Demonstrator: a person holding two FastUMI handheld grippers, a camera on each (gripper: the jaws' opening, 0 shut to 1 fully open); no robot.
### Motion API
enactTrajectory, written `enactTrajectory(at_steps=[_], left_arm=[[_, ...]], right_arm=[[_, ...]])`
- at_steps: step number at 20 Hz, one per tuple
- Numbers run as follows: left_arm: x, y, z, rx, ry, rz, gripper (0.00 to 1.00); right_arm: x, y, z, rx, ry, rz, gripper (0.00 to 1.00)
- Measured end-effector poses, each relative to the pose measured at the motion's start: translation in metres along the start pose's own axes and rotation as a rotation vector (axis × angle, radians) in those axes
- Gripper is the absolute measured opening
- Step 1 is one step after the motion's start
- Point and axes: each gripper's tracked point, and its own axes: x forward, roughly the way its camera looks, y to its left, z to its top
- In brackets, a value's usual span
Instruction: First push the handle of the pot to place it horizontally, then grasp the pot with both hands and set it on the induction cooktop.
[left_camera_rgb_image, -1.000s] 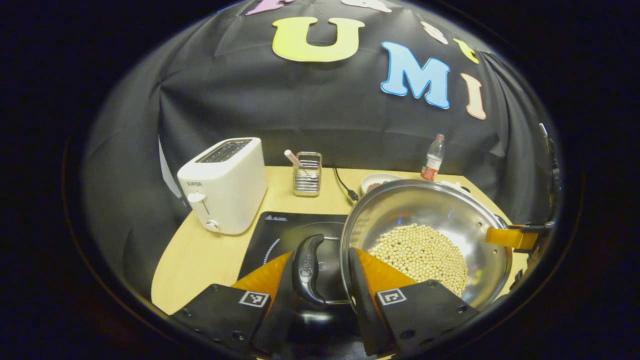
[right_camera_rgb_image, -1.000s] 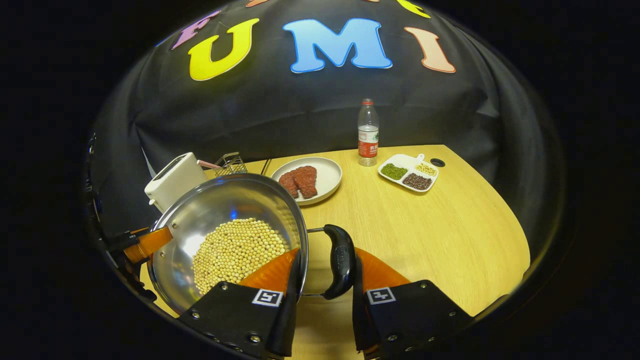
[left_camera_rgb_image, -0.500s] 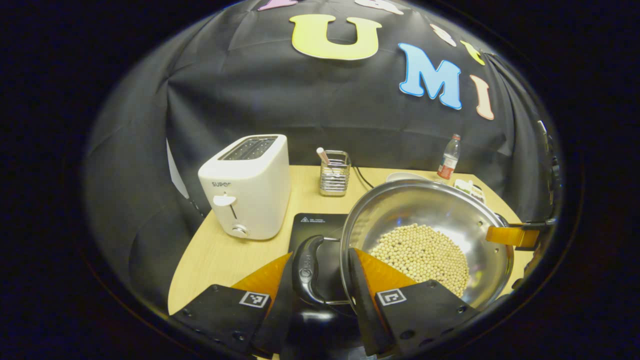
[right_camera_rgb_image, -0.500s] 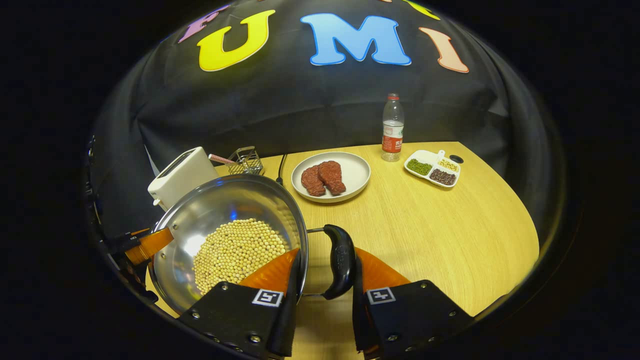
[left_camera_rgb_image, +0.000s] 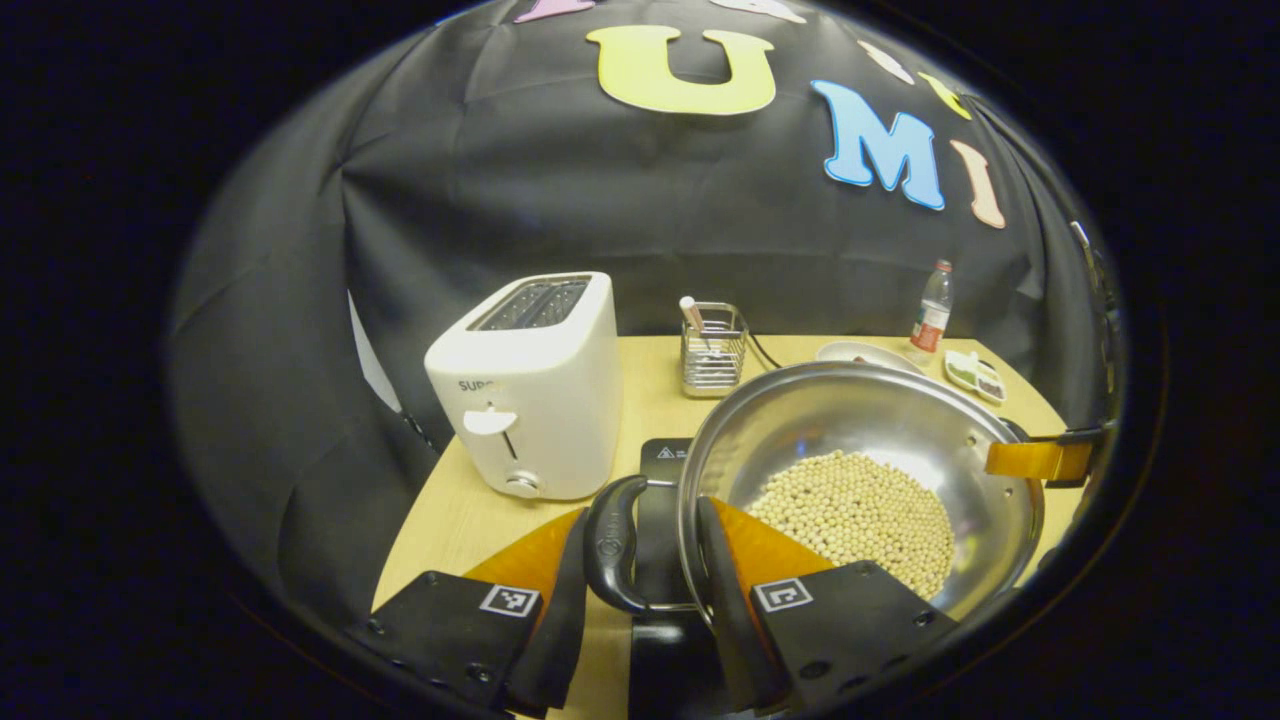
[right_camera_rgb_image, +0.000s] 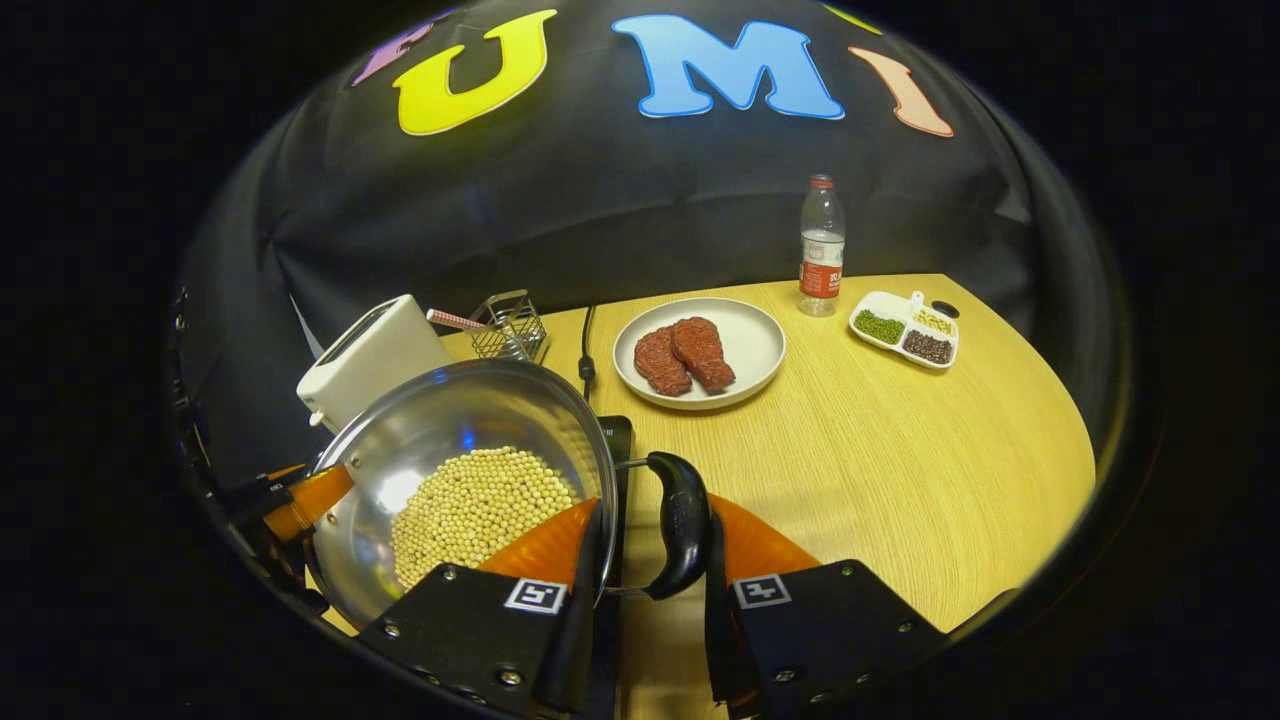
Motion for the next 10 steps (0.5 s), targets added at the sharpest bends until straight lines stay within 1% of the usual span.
enactTrajectory(at_steps=[1,2,3,4,5,6,7,9,10], left_arm=[[0.001,0.002,0.0,-0.003,-0.004,0.001,0.68],[0.002,0.002,-0.001,-0.009,-0.009,0.004,0.59],[0.001,0.004,-0.002,-0.016,-0.012,0.006,0.65],[0.003,0.004,-0.002,-0.023,-0.013,0.009,0.63],[-0.001,0.005,-0.005,-0.029,-0.011,0.02,0.62],[-0.001,0.008,-0.004,-0.03,-0.01,0.031,0.72],[0.0,0.009,-0.003,-0.029,-0.011,0.051,0.7],[-0.003,0.017,0.003,-0.018,-0.036,0.097,1.0],[-0.005,0.017,0.009,-0.015,-0.056,0.104,1.0]], right_arm=[[0.001,0.001,0.001,0.002,-0.003,0.002,0.46],[0.002,0.001,0.001,0.003,-0.005,0.004,0.46],[0.003,0.0,0.002,0.001,-0.009,0.005,0.46],[0.003,0.001,0.001,-0.001,-0.015,0.007,0.49],[0.001,0.004,0.003,0.003,-0.022,0.02,0.54],[0.001,0.004,0.005,0.006,-0.033,0.025,0.5],[-0.001,0.003,0.008,0.007,-0.045,0.018,0.7],[-0.01,0.0,0.017,0.005,-0.08,0.012,0.99],[-0.015,-0.002,0.021,-0.002,-0.1,0.011,1.0]])
